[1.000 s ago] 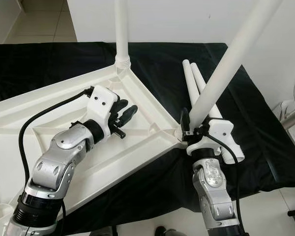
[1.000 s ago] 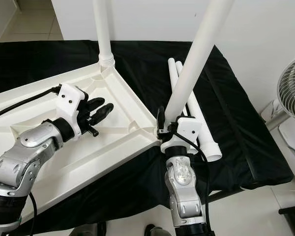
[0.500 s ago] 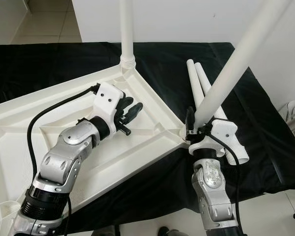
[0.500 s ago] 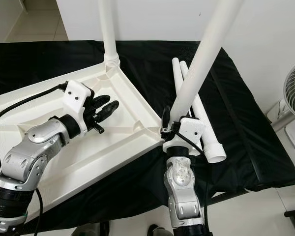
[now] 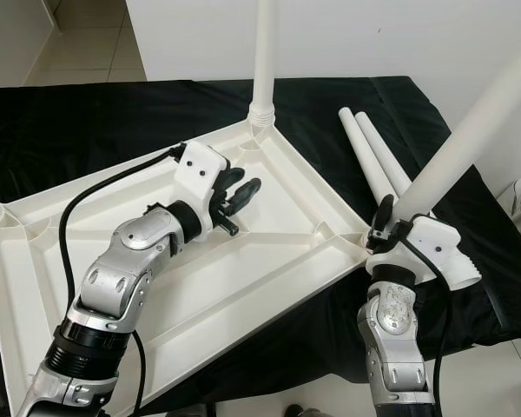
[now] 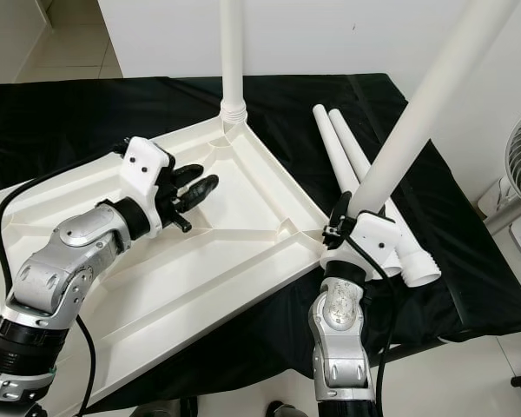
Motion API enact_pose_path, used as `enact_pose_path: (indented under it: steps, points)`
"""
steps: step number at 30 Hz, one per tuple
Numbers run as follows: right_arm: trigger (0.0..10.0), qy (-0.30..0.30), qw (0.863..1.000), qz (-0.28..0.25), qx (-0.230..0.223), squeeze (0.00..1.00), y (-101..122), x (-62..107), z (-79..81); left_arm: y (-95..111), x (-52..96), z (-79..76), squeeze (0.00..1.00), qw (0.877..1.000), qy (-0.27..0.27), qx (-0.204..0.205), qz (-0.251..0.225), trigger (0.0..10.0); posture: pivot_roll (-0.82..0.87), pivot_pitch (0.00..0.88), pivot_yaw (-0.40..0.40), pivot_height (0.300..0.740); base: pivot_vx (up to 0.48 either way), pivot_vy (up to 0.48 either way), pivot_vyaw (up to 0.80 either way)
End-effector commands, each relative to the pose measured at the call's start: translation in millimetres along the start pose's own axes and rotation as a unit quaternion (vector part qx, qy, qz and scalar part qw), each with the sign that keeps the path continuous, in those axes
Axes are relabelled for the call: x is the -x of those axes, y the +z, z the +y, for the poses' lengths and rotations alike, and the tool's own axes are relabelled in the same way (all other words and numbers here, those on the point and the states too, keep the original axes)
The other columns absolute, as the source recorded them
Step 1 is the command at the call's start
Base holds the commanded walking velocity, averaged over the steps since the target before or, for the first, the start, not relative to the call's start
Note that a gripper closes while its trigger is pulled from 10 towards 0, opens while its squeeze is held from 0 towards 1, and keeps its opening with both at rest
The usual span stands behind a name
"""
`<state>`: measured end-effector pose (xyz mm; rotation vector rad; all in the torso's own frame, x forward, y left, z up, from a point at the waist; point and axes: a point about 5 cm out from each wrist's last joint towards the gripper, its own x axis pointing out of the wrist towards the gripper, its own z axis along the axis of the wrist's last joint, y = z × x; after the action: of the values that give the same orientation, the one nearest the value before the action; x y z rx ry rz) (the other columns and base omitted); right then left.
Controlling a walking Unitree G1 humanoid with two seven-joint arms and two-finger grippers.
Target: Building children table
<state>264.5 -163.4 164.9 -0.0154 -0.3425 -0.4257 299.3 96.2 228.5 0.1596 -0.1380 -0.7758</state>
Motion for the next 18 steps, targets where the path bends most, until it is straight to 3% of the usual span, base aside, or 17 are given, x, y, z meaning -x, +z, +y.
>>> enact_pose_path:
  steps: [1, 15, 16, 17, 18]
  points:
    - [10.0, -0.059, 0.985, 0.142, 0.073, 0.00, -53.8, 19.0, -31.1, -0.1, -1.0, -3.5, 0.00, 1.000, -0.030, -0.004, -0.001, 10.0, 0.02, 0.179, 0.050, 0.740, 0.000, 0.000, 0.00]
    - [10.0, -0.047, 0.989, 0.131, 0.055, 0.00, -51.1, 20.7, -25.7, -1.6, -0.8, -4.4, 0.00, 0.999, -0.034, -0.003, -0.001, 10.0, 0.01, 0.179, 0.046, 0.740, 0.000, 0.000, 0.00]
    - [10.0, -0.041, 0.990, 0.127, 0.052, 0.55, -50.0, 20.2, -25.4, -1.9, -0.7, -4.9, 0.00, 0.999, -0.034, -0.003, -0.001, 10.0, 0.01, 0.178, 0.043, 0.740, 0.000, 0.000, 0.00]
    - [10.0, -0.038, 0.990, 0.125, 0.050, 0.55, -49.5, 19.9, -25.3, -2.0, -0.7, -5.2, 0.00, 0.999, -0.035, -0.002, -0.001, 10.0, 0.01, 0.178, 0.043, 0.740, 0.000, 0.000, 0.00]
    - [10.0, -0.033, 0.991, 0.124, 0.042, 1.00, -49.1, 19.3, -25.1, -2.1, -0.8, -5.5, 0.00, 0.999, -0.035, -0.002, -0.002, 10.0, 0.01, 0.178, 0.043, 0.740, 0.000, 0.000, 0.00]
